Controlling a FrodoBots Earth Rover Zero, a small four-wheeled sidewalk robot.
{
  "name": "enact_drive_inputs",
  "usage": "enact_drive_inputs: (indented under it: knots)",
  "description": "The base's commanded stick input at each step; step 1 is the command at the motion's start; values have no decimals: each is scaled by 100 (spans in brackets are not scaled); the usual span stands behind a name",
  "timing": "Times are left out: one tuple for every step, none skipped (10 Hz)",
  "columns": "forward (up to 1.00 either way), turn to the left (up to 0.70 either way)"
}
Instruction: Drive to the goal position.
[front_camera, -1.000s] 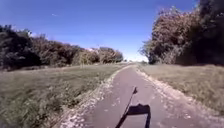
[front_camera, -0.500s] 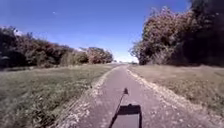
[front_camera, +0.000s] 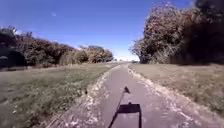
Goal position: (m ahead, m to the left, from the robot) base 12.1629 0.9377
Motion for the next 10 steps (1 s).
enact_drive_inputs:
  knots:
    - [100,1]
    - [100,1]
    - [100,1]
    - [100,1]
    - [100,-6]
    - [100,-16]
    - [100,-24]
    - [100,-30]
    - [100,-31]
    - [100,-4]
